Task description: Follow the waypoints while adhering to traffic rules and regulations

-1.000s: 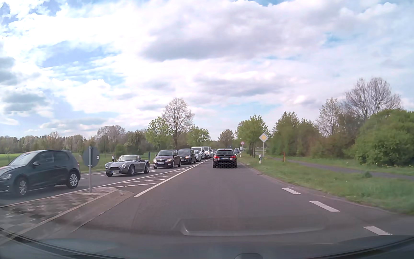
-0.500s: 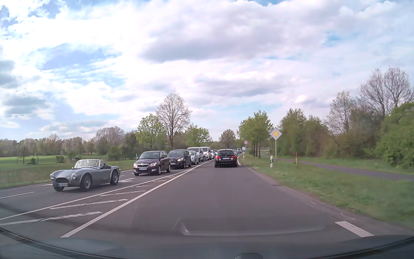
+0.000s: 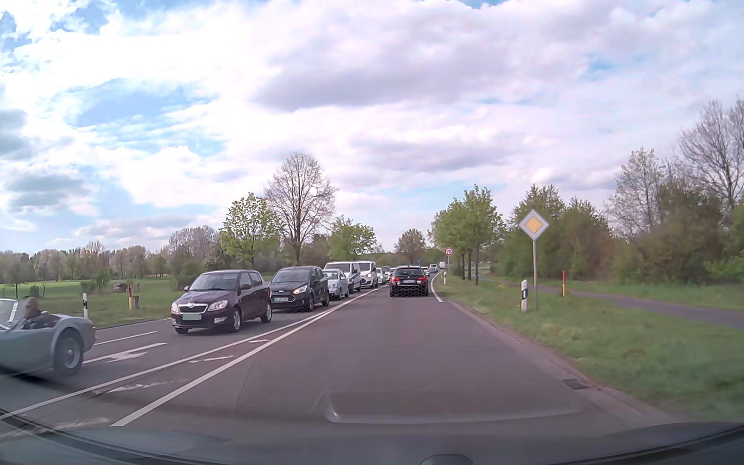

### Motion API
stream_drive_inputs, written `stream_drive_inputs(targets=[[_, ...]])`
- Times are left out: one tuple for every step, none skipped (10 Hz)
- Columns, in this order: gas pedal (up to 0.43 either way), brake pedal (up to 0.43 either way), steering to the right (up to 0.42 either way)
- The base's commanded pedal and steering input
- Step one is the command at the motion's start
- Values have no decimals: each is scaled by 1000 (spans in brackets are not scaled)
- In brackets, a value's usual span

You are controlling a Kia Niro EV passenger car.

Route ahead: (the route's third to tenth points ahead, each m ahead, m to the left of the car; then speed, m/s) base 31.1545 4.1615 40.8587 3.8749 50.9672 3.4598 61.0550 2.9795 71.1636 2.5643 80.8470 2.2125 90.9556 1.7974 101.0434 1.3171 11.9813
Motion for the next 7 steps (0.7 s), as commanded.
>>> stream_drive_inputs(targets=[[220, 0, -3], [220, 0, -2], [220, 0, -2], [220, 0, -2], [220, 0, -2], [220, 0, -2], [220, 0, -2]])
